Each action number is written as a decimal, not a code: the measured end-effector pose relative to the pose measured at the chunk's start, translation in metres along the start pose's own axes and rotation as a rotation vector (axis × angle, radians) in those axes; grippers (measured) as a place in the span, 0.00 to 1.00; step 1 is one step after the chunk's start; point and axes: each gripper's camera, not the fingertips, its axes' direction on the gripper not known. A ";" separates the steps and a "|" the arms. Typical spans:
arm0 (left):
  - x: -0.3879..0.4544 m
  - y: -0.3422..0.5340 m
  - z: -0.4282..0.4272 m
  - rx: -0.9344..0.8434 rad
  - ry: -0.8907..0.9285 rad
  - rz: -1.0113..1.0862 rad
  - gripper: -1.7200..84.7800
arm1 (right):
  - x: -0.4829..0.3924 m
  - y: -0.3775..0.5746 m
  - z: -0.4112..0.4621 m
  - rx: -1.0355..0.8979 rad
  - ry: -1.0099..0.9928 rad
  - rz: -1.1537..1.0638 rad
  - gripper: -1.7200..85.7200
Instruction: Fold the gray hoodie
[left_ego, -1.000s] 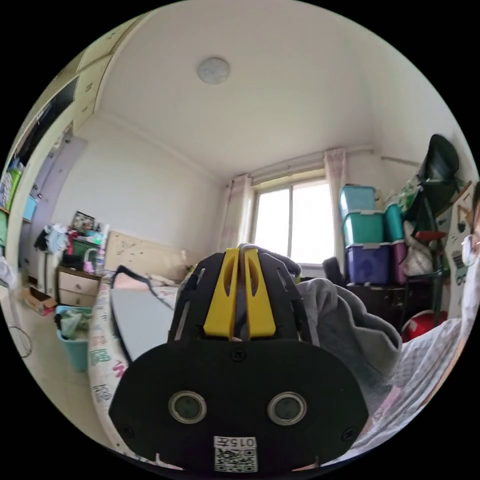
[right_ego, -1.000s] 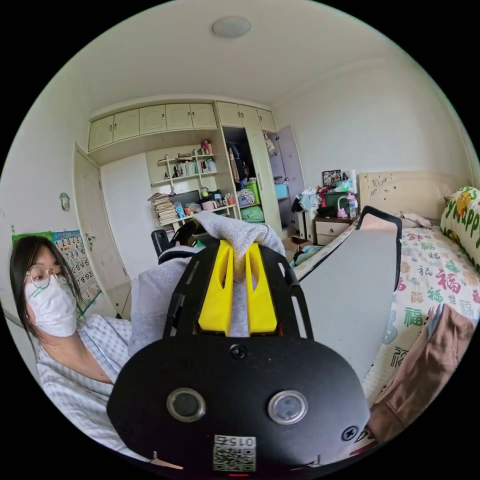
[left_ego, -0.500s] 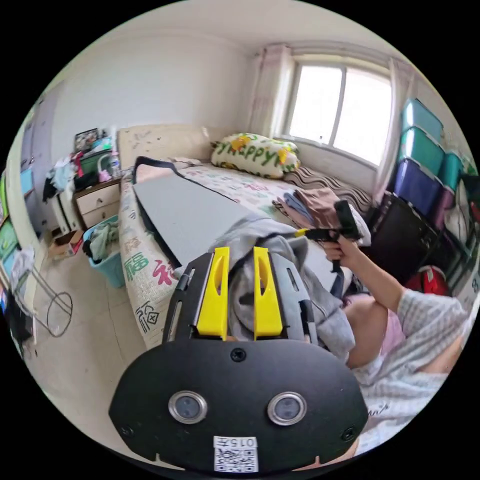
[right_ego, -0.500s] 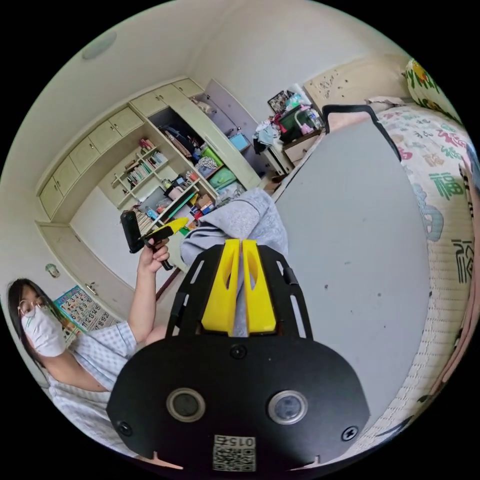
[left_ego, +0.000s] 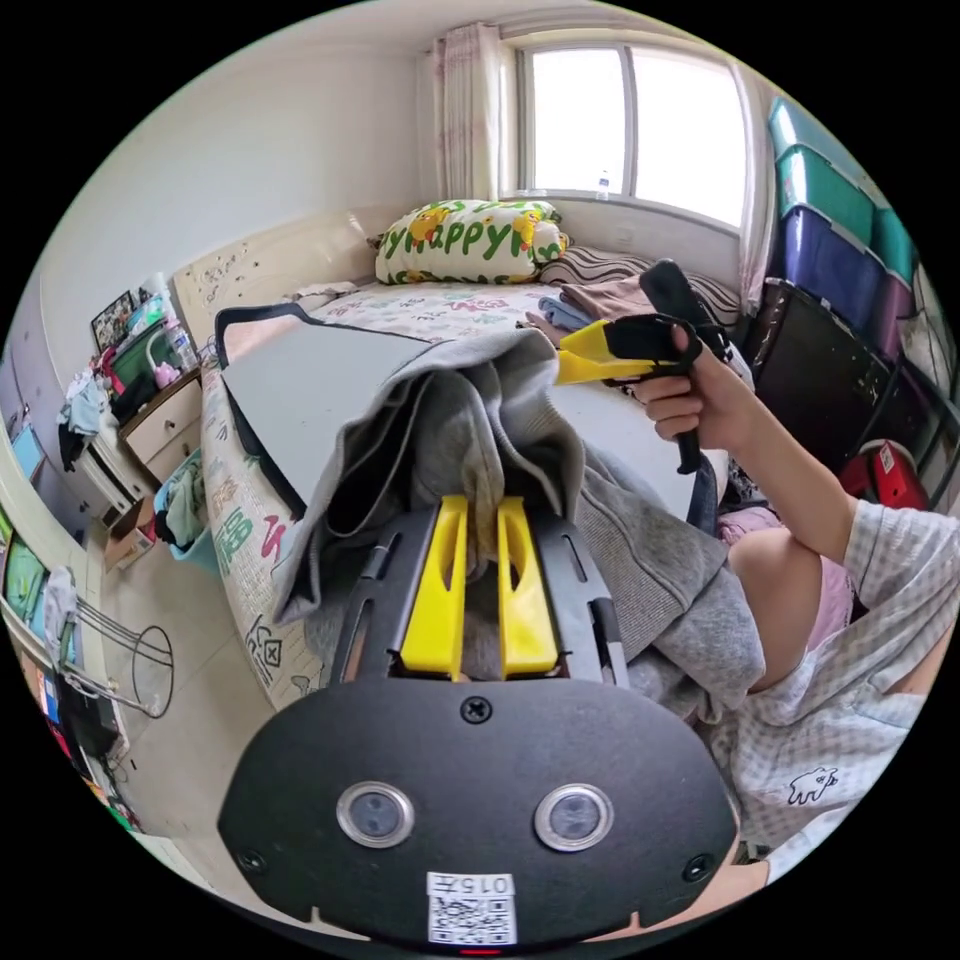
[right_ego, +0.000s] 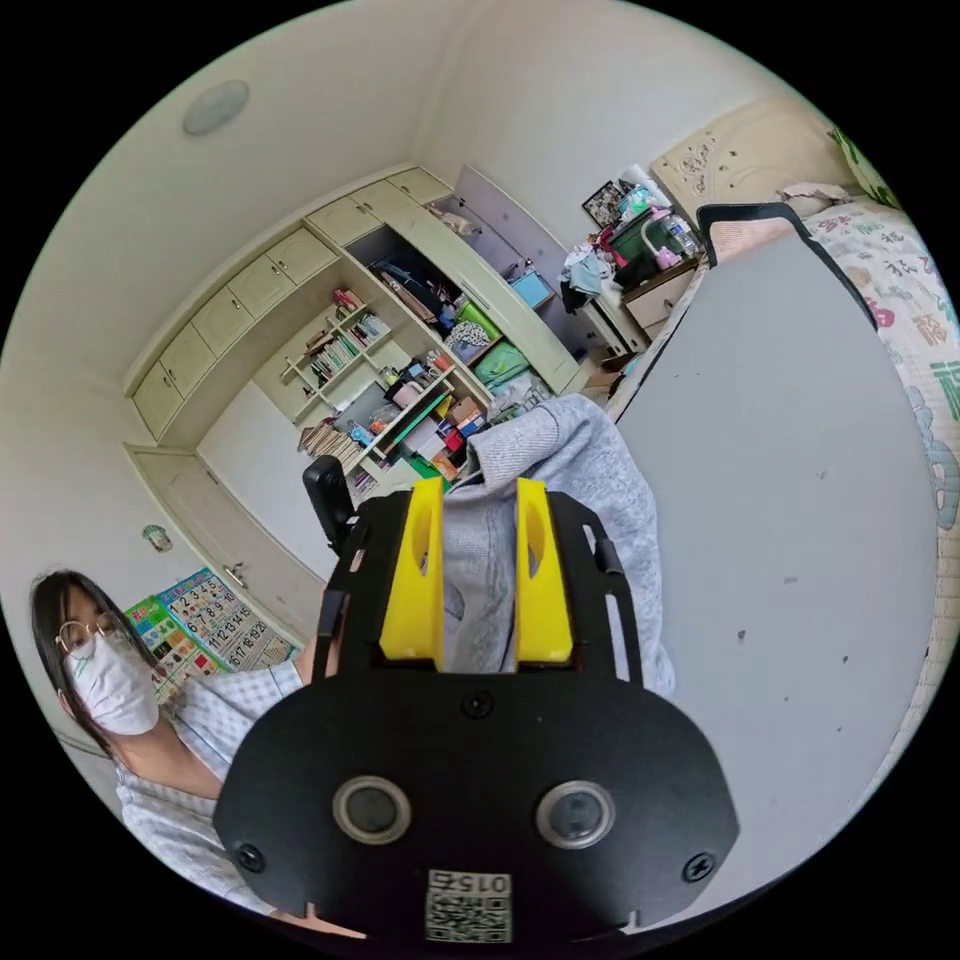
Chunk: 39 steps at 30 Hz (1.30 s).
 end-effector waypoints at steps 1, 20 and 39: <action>0.005 -0.002 -0.001 -0.003 -0.006 0.016 0.07 | -0.002 -0.002 0.001 -0.007 0.022 -0.005 0.16; 0.059 -0.037 -0.043 0.005 0.135 0.157 0.05 | -0.004 -0.013 0.021 -0.068 0.103 -0.073 0.06; -0.064 0.069 -0.285 0.761 -0.202 -0.457 0.03 | -0.056 0.086 -0.209 0.500 0.689 -0.034 0.03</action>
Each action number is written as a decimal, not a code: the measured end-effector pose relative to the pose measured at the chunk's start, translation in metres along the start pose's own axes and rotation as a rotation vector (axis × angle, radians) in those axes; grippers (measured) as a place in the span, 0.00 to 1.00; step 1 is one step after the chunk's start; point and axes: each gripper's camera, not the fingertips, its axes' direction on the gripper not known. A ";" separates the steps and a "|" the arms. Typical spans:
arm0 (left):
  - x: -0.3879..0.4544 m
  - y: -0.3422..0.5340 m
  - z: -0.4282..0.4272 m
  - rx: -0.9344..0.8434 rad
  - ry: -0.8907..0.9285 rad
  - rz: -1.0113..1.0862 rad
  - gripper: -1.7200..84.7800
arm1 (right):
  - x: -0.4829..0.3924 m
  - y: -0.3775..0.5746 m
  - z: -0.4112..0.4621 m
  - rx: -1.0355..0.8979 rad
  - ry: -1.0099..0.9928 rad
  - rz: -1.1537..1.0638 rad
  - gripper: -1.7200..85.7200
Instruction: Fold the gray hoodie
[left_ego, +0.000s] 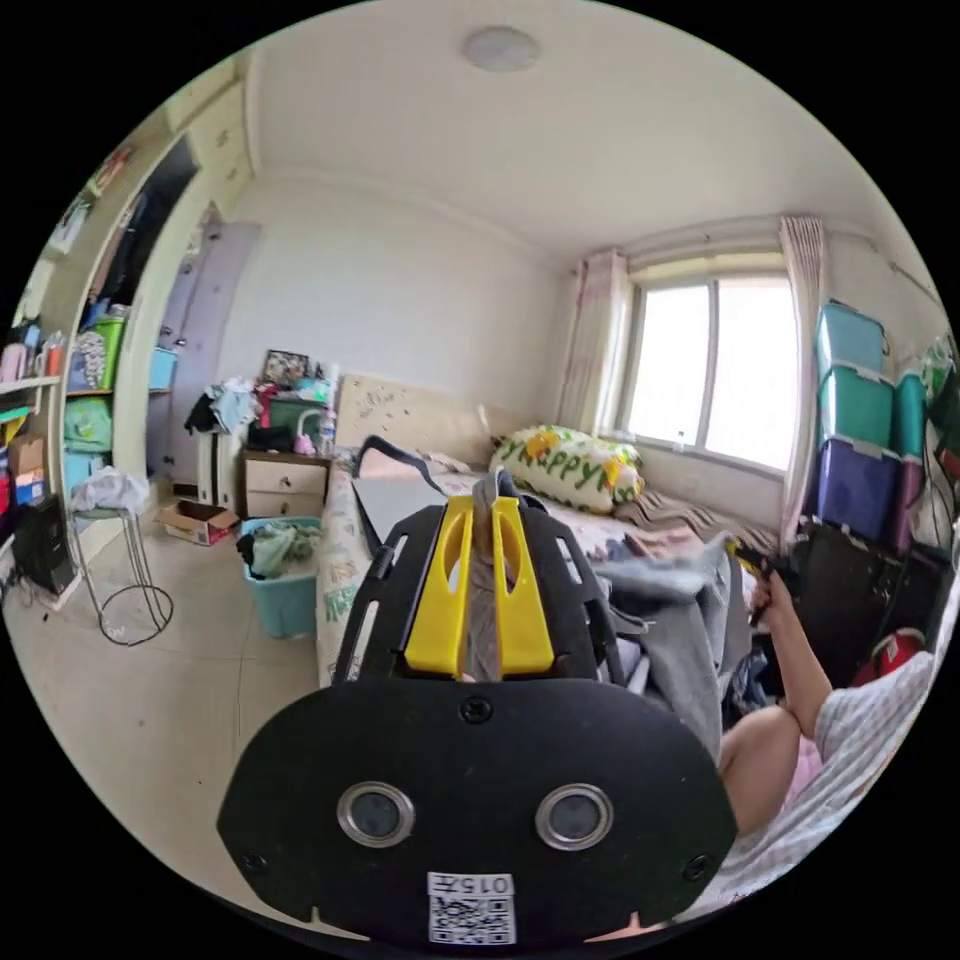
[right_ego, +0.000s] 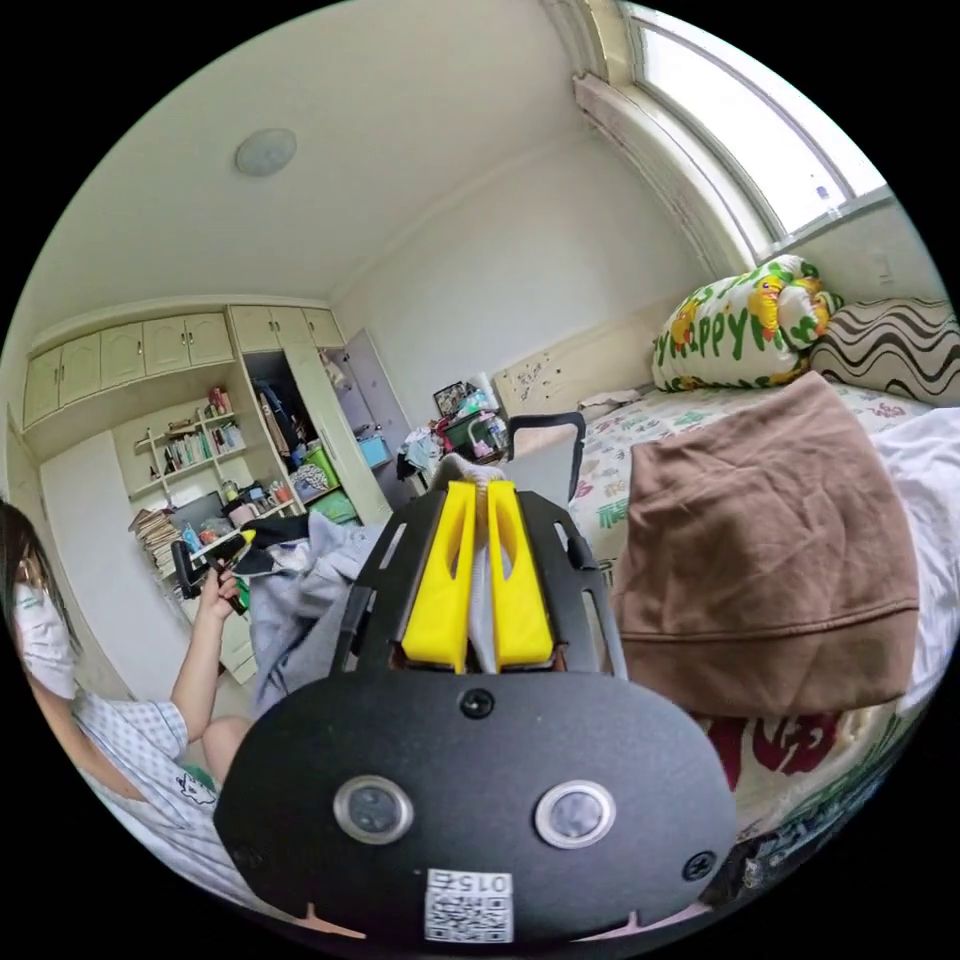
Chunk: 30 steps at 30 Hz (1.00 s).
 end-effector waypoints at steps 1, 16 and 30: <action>0.001 -0.002 -0.002 0.019 0.010 0.009 0.03 | 0.001 0.000 0.003 -0.036 0.012 -0.006 0.03; -0.132 0.015 0.055 -0.331 -0.003 -0.206 0.10 | -0.041 0.002 0.039 -0.403 0.124 -0.188 0.07; -0.192 0.123 0.054 -0.609 0.243 -0.489 0.22 | -0.294 -0.038 0.247 -0.586 -0.217 -0.898 0.09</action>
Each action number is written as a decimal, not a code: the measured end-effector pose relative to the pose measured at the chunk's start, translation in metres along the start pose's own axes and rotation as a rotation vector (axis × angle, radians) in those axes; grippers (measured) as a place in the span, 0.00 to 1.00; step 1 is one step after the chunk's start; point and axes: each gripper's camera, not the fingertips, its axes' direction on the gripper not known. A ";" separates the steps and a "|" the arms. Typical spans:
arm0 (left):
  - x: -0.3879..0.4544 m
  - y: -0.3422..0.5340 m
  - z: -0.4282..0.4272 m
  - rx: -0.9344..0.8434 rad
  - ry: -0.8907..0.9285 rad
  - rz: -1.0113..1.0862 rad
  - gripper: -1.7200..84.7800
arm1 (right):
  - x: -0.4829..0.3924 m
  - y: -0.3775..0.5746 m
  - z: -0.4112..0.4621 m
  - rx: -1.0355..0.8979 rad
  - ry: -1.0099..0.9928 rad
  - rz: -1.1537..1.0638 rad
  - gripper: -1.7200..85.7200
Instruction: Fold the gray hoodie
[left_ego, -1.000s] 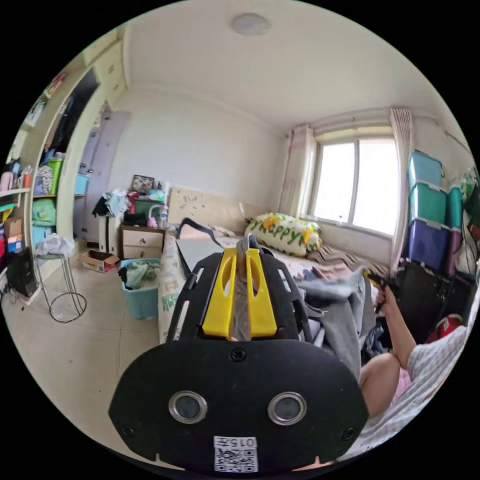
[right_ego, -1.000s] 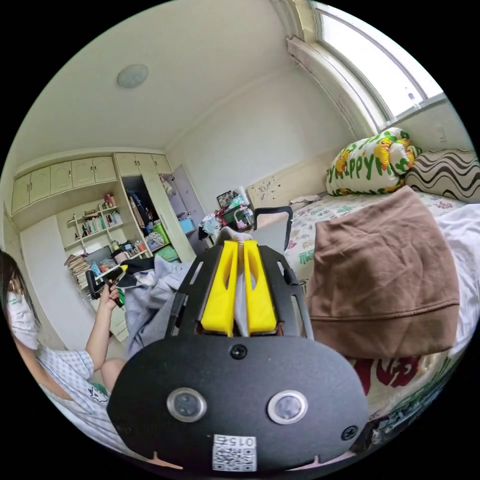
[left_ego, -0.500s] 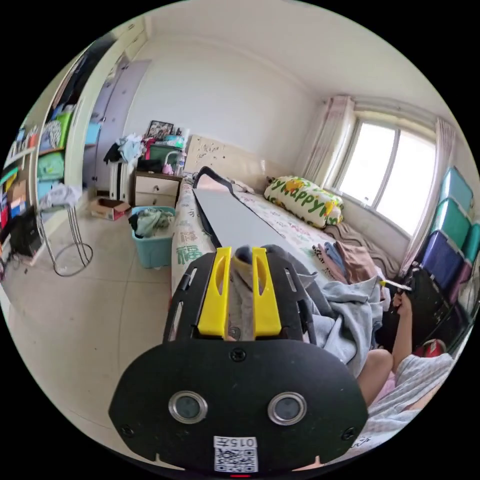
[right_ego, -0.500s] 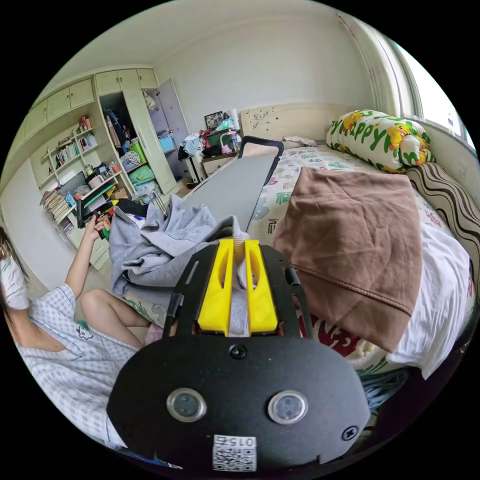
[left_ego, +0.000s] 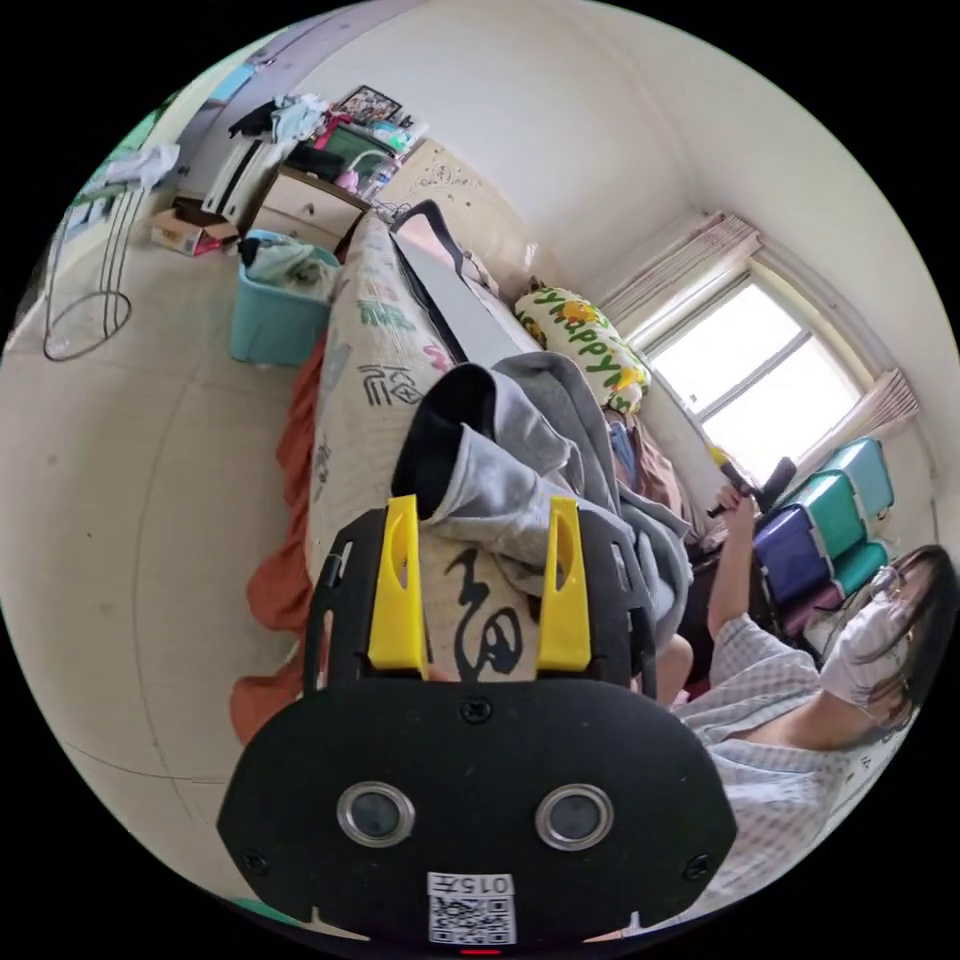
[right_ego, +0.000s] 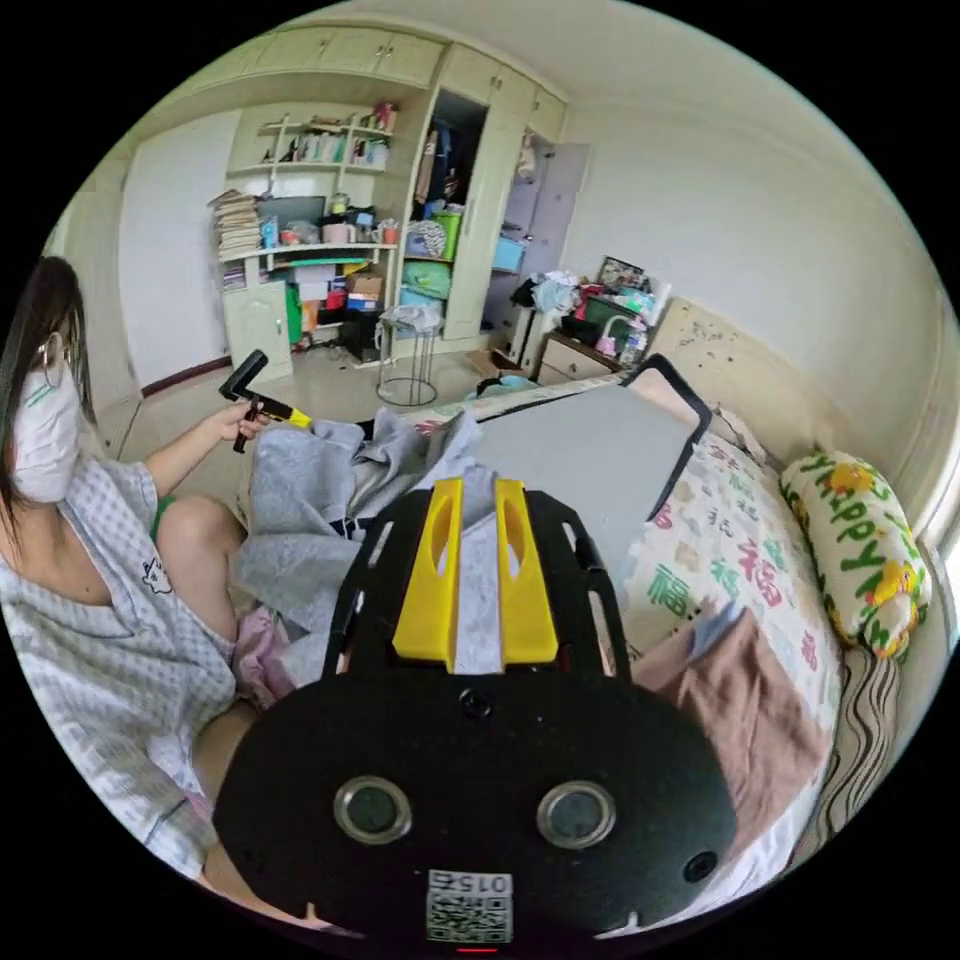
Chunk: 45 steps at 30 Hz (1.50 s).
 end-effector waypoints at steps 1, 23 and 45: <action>0.002 -0.001 0.001 -0.006 0.015 0.004 0.23 | -0.002 -0.018 0.020 -0.035 -0.026 -0.029 0.10; 0.037 0.061 0.054 -0.266 0.116 0.057 0.16 | -0.039 -0.199 0.306 -0.695 -0.105 -0.195 0.02; 0.395 0.172 0.024 0.181 -0.472 0.775 0.03 | -0.117 -0.013 -0.250 0.238 0.473 0.352 0.01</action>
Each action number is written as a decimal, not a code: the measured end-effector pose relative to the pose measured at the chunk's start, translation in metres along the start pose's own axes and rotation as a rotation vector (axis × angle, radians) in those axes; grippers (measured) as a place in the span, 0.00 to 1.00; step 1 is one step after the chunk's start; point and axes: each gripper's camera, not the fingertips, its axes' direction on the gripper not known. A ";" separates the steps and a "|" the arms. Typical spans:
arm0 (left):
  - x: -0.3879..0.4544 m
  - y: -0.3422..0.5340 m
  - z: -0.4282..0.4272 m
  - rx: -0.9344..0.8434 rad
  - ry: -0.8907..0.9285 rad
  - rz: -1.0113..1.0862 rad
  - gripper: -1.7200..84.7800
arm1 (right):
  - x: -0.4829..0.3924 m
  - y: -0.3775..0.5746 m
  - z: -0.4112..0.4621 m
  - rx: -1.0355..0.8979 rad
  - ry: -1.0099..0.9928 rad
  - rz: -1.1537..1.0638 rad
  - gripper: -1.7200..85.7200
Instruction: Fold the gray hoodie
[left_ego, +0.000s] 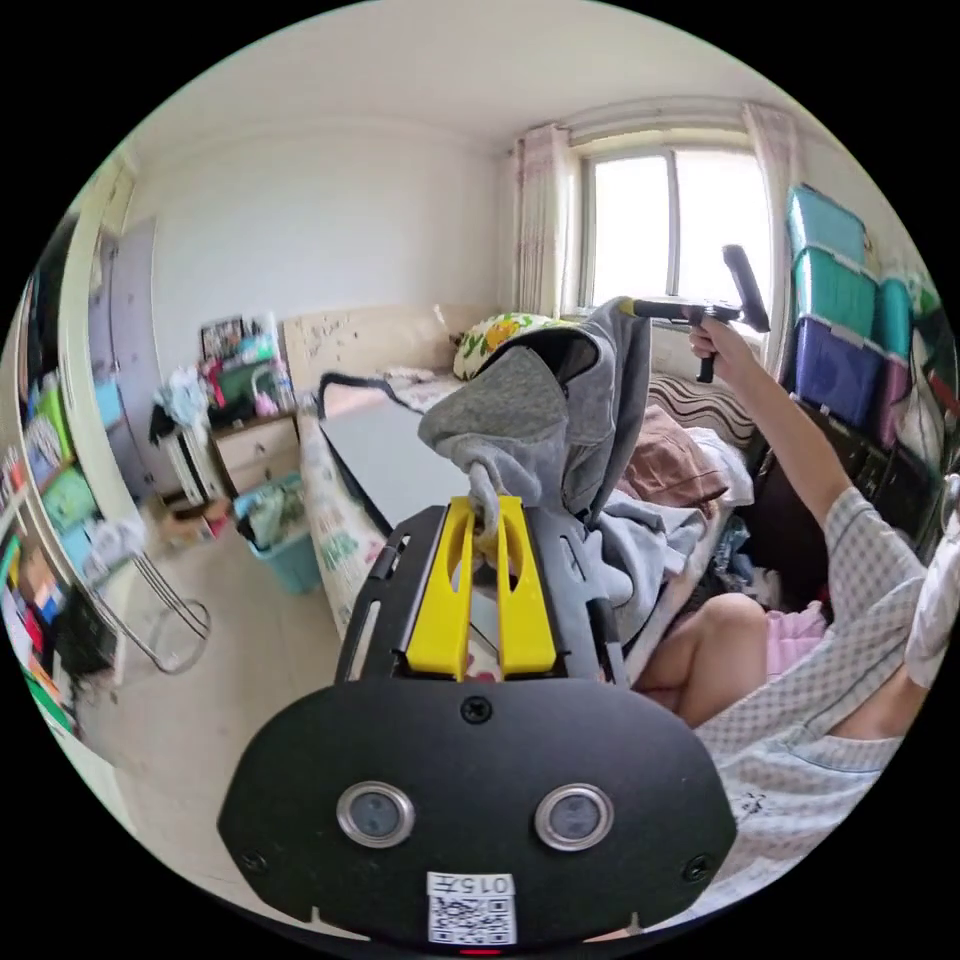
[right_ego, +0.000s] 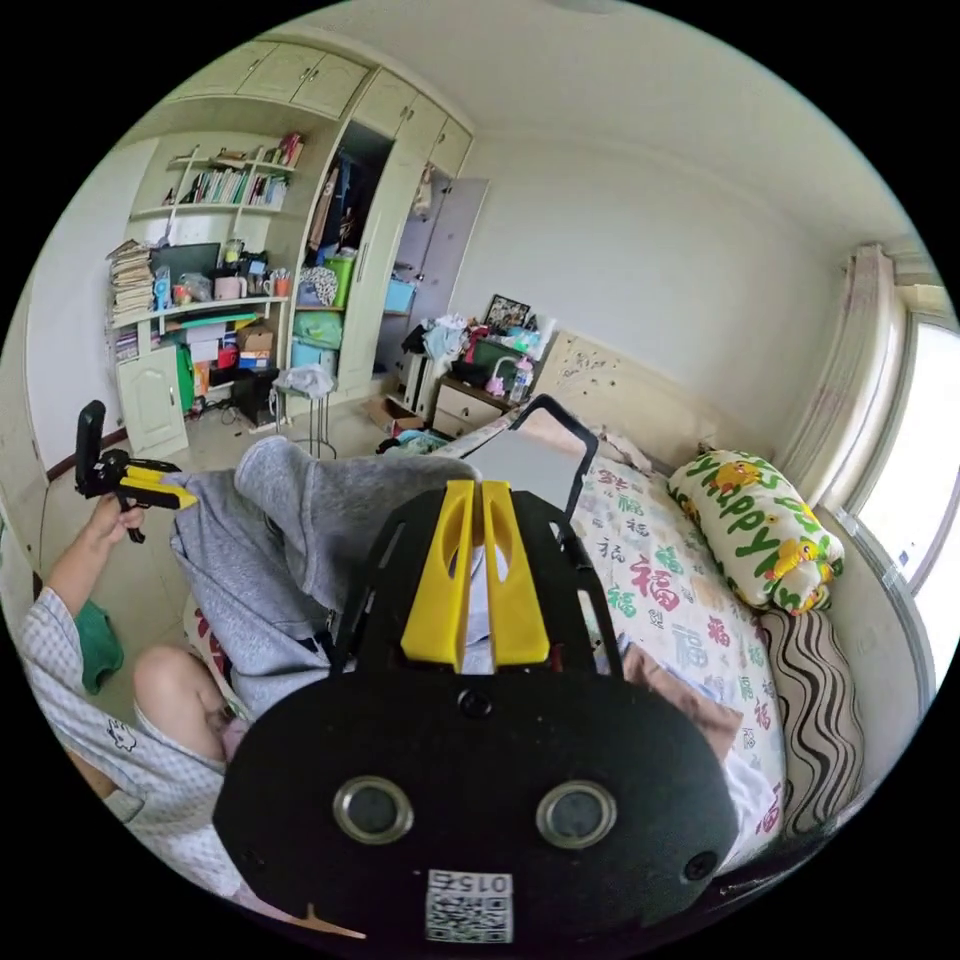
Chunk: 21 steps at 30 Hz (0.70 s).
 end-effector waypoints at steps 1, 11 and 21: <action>0.012 -0.009 -0.007 0.019 -0.026 0.023 0.03 | 0.005 0.002 -0.016 0.026 0.013 0.019 0.01; 0.125 -0.118 -0.125 0.360 -0.211 -0.026 0.02 | 0.075 0.026 -0.241 0.326 0.199 0.241 0.01; 0.181 -0.110 -0.203 0.518 -0.285 0.020 0.02 | 0.079 0.055 -0.315 0.484 0.167 0.204 0.01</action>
